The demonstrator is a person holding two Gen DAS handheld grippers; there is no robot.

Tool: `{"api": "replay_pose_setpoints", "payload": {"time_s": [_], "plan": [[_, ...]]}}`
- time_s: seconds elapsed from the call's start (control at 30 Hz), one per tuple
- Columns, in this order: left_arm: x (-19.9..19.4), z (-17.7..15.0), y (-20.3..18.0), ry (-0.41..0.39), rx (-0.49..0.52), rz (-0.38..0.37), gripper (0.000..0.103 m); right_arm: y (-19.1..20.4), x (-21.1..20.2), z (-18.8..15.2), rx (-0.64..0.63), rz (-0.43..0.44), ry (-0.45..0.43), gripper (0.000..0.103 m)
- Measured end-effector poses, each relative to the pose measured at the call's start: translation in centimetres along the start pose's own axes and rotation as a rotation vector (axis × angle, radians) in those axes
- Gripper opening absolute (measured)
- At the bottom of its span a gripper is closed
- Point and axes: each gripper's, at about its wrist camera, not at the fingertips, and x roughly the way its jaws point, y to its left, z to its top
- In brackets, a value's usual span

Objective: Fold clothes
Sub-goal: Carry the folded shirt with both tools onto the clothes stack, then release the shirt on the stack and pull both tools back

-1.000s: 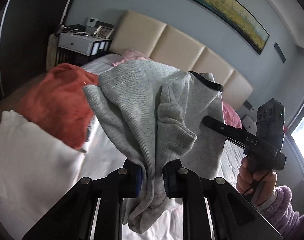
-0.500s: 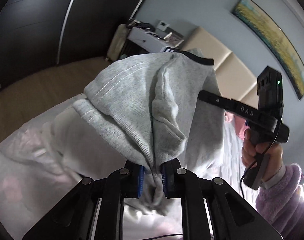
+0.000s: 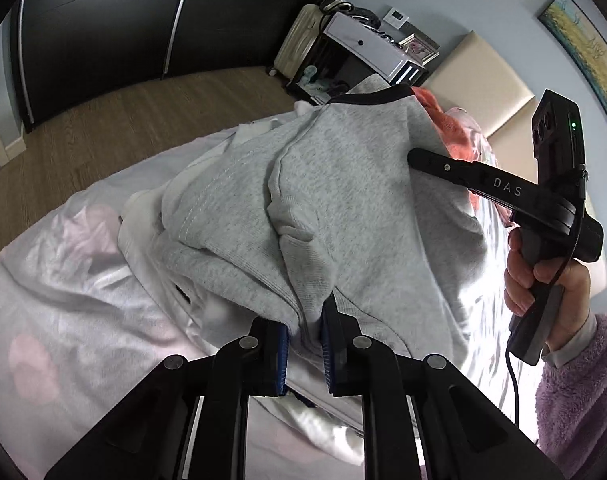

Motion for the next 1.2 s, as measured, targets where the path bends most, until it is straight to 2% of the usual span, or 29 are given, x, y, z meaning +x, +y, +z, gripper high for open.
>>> {"api": "replay_pose_setpoints", "payload": {"time_s": [0.07, 0.13, 0.17, 0.3, 0.43, 0.5, 0.57, 0.7, 0.8, 0.93, 1.2], "plan": [[0.0, 0.0, 0.4, 0.004, -0.010, 0.000, 0.022, -0.3, 0.1, -0.1, 0.007, 0.002, 0.000, 0.021], [0.0, 0.0, 0.8, 0.006, -0.021, 0.002, 0.030, -0.7, -0.2, -0.1, 0.019, -0.007, 0.000, 0.025], [-0.5, -0.2, 1.0, -0.001, -0.027, 0.009, 0.031, -0.8, -0.6, -0.1, 0.025, -0.021, -0.006, 0.030], [-2.5, -0.8, 1.5, -0.029, -0.041, 0.051, 0.032, -1.4, -3.3, -0.7, 0.051, -0.075, -0.054, 0.036], [-4.9, -0.9, 0.7, -0.093, 0.002, 0.160, 0.031, -2.4, -5.9, -1.6, 0.064, -0.062, -0.088, 0.035], [-5.4, -0.4, 0.1, -0.122, 0.030, 0.172, 0.031, -2.2, -6.9, -2.2, 0.045, -0.094, -0.109, 0.023], [-5.5, 0.2, -0.5, -0.144, 0.054, 0.167, 0.031, -1.7, -6.9, -2.6, 0.036, -0.087, -0.112, 0.019], [-4.1, 0.8, -1.7, -0.156, 0.100, 0.171, 0.031, -1.7, -5.0, -3.0, 0.046, -0.086, -0.095, 0.019], [-2.0, 0.4, -2.4, -0.154, 0.148, 0.233, 0.031, -2.3, -3.2, -4.0, 0.082, -0.112, -0.085, 0.019], [1.2, 0.3, -1.9, -0.099, 0.157, 0.321, 0.031, -3.9, -0.9, -5.2, 0.165, -0.075, -0.082, 0.019], [3.0, 0.8, -1.0, -0.037, 0.155, 0.331, 0.032, -5.6, 2.2, -5.8, 0.168, -0.052, -0.067, 0.017]]}}
